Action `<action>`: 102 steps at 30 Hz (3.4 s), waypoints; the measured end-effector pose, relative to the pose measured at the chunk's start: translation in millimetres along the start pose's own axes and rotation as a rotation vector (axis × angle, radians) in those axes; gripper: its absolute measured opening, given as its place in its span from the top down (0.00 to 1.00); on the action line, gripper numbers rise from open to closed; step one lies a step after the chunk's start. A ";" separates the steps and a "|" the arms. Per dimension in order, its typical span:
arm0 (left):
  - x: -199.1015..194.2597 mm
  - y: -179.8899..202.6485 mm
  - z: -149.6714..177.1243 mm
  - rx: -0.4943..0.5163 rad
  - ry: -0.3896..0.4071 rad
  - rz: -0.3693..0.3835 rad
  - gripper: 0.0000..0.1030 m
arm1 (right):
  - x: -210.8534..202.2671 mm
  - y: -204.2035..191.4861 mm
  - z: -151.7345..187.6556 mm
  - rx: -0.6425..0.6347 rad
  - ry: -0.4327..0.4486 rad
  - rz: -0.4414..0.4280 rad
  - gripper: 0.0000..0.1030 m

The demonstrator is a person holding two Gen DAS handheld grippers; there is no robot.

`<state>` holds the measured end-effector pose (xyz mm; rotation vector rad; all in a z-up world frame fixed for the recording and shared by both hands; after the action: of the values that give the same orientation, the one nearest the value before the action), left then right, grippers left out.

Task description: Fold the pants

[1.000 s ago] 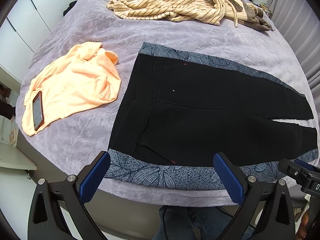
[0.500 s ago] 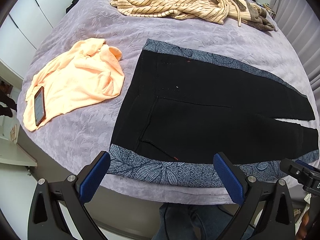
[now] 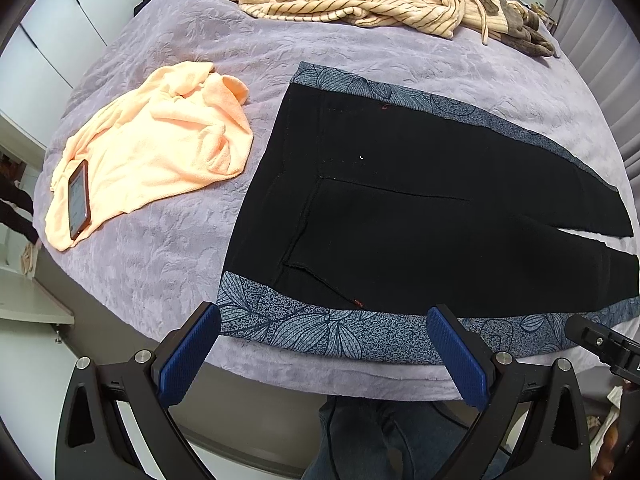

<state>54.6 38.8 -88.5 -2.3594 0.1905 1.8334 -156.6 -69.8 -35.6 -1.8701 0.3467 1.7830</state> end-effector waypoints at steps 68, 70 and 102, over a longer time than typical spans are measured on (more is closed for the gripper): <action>119.7 -28.2 -219.2 -0.261 0.227 0.166 0.19 | 36.9 0.5 -230.3 0.048 -0.037 -0.586 0.87; 144.9 -31.5 -222.3 -0.289 0.185 0.093 0.19 | 70.5 -0.6 -249.6 0.051 -0.075 -0.530 0.87; 101.2 438.5 -101.6 0.524 -0.160 0.562 0.10 | 23.1 375.4 -31.7 0.752 0.056 -0.565 0.31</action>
<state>92.9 -412.0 -178.7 -1.8916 1.2486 1.8538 -325.0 -393.5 -132.2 -1.2967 0.3890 1.0196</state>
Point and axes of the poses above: each gripper's, at about its wrist camera, not at the fingertips, and x roughly the way its jaws point, y to its right, z to its underside, the point moved 7 cm from there along x, roughly the way its jaws point, and after that the axes turned 4 degrees about x, right-handed, at the moved point
